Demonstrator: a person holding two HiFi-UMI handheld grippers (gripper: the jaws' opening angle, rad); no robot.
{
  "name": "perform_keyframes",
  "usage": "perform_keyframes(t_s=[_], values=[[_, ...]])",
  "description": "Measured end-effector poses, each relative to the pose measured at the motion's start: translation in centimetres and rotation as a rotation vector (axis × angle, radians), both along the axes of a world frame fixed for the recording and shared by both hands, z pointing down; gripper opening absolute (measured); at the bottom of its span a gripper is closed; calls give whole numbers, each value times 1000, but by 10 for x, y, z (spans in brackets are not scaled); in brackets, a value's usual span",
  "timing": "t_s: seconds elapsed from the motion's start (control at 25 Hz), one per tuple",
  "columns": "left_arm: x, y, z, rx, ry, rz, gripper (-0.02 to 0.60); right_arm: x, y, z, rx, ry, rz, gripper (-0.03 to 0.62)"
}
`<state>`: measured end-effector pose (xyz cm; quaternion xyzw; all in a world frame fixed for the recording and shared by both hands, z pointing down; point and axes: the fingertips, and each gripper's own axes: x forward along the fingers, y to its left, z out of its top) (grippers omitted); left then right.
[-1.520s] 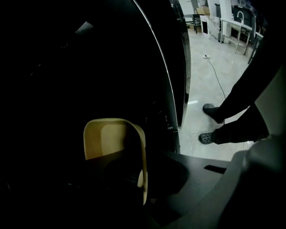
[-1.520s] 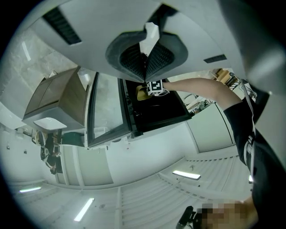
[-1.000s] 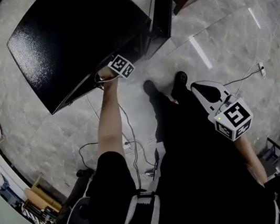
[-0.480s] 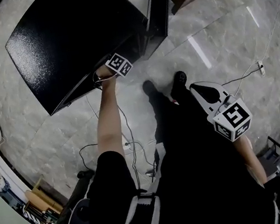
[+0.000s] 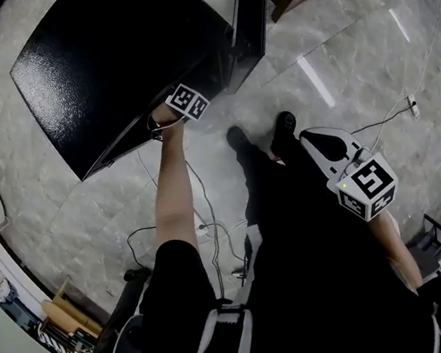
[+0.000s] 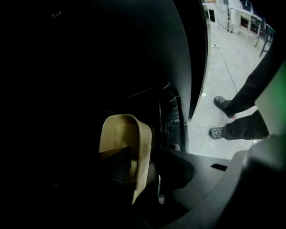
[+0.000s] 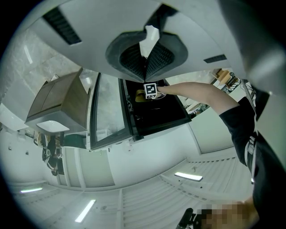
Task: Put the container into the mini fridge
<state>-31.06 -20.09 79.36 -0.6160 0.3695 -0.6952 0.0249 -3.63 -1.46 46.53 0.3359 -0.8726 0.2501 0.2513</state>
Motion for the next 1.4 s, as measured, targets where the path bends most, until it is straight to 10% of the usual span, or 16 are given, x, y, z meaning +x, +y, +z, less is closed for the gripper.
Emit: perform_keyframes(t_s=[1.4], values=[[53,89,-140,205,337,-184,133,-60,-40,-27,118,-150,-119,18]])
